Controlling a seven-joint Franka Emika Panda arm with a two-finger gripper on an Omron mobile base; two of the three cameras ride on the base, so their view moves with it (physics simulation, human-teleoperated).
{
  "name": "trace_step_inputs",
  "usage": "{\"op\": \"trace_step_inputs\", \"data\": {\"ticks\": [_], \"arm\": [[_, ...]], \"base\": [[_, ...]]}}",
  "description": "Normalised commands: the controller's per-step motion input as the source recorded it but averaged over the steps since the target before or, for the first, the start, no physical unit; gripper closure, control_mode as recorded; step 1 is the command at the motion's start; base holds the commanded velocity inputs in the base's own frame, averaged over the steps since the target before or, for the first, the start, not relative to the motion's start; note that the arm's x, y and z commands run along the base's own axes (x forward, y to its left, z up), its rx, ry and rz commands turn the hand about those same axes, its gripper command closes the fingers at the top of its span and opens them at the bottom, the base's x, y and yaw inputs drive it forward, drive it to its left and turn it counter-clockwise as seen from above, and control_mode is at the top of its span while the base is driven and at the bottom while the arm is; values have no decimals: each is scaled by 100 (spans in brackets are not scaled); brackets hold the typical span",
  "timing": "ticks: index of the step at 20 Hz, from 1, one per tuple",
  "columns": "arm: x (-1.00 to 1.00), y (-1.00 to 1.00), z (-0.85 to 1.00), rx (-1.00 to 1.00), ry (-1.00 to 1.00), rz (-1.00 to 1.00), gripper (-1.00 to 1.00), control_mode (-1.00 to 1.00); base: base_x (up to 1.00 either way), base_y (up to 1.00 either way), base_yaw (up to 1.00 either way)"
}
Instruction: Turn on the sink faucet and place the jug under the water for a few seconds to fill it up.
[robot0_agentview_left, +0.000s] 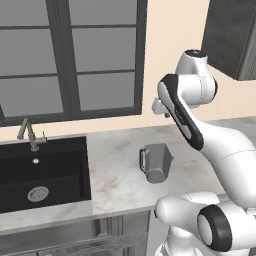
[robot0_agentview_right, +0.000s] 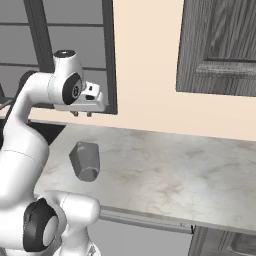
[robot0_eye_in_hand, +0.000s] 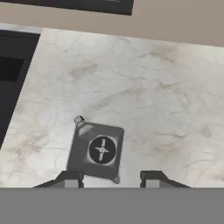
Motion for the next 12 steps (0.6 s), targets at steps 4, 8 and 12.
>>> {"op": "trace_step_inputs", "data": {"ticks": [4, 8, 12], "arm": [[-31, 0, 0, 0, 0, 0, -100, -100], [-67, 0, -9, 0, 0, 0, -100, -100], [-53, 0, -19, 0, 0, 0, -100, -100]], "base": [[0, 0, 0], [0, 0, 0], [0, 0, 0]]}}
